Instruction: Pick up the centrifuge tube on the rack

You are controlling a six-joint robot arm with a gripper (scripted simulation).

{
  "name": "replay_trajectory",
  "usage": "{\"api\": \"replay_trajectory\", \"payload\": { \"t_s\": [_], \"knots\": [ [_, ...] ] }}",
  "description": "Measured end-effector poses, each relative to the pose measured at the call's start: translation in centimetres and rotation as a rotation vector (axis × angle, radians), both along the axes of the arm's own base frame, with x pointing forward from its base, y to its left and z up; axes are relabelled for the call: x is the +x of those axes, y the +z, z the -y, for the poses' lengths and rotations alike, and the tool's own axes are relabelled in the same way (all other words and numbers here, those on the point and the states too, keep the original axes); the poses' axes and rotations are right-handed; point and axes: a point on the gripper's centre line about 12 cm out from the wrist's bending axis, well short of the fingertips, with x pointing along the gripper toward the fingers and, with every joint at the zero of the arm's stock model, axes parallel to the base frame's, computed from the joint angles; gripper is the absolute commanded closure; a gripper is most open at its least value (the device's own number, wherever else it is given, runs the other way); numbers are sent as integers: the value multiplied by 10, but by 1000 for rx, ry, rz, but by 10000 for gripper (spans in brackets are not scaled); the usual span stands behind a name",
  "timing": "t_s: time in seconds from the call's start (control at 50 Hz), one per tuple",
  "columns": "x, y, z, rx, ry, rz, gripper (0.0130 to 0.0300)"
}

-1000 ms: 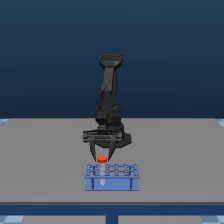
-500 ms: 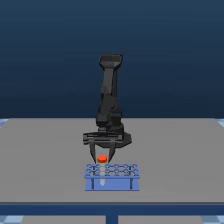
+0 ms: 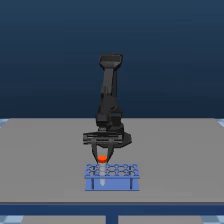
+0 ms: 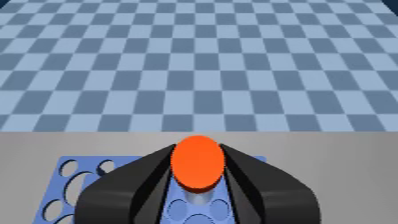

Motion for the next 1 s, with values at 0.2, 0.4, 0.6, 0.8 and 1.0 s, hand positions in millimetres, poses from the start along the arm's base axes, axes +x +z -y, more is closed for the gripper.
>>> {"api": "replay_trajectory", "payload": {
  "t_s": [0.2, 0.4, 0.6, 0.8, 1.0],
  "knots": [
    [0, 0, 0, 0, 0, -1, 300],
    [0, 4, 0, -2, 2, 2, 300],
    [0, 11, 0, -5, 6, 6, 300],
    [0, 20, -1, -8, 10, 7, 300],
    [0, 28, -1, -11, 14, 7, 300]
  ]
}}
